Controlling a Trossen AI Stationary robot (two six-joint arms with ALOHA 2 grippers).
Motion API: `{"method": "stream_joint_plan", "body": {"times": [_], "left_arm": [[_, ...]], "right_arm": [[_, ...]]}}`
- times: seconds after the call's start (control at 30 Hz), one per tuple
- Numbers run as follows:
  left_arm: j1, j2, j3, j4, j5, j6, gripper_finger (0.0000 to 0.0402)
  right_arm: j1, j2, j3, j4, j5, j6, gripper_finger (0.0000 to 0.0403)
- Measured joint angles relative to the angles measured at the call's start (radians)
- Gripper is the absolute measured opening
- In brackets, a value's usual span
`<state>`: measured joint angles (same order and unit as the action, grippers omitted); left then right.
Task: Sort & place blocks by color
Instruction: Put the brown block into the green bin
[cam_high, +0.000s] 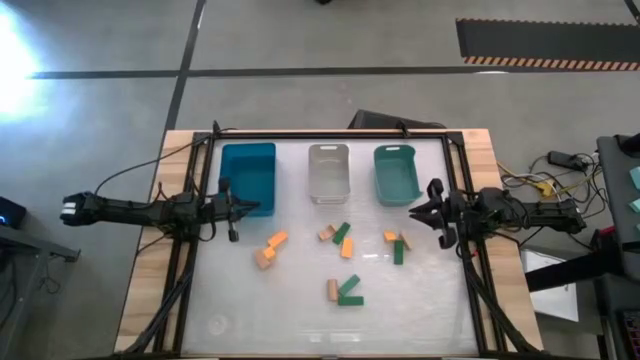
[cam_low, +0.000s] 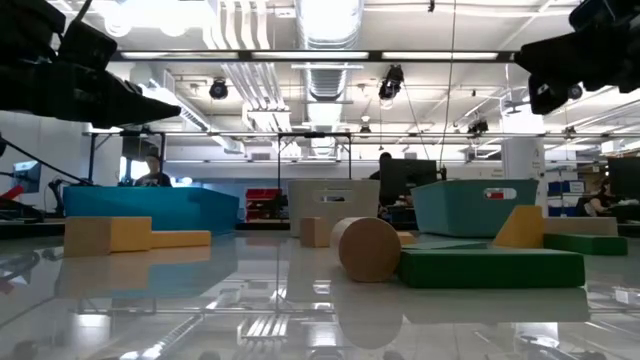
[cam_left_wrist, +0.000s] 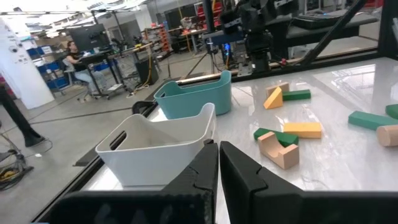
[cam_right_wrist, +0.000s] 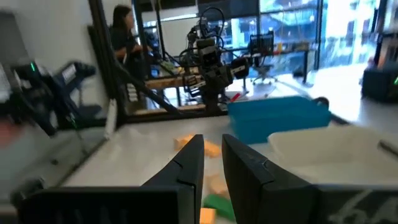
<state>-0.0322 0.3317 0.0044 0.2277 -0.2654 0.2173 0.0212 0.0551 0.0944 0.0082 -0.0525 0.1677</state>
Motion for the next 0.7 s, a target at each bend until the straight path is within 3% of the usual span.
{"method": "stream_joint_plan", "body": {"times": [0.7], "left_arm": [[0.0, 0.007, 0.0, 0.02, 0.0, -0.028, 0.0]], "right_arm": [[0.0, 0.0, 0.0, 0.027, 0.014, 0.232, 0.005]]}}
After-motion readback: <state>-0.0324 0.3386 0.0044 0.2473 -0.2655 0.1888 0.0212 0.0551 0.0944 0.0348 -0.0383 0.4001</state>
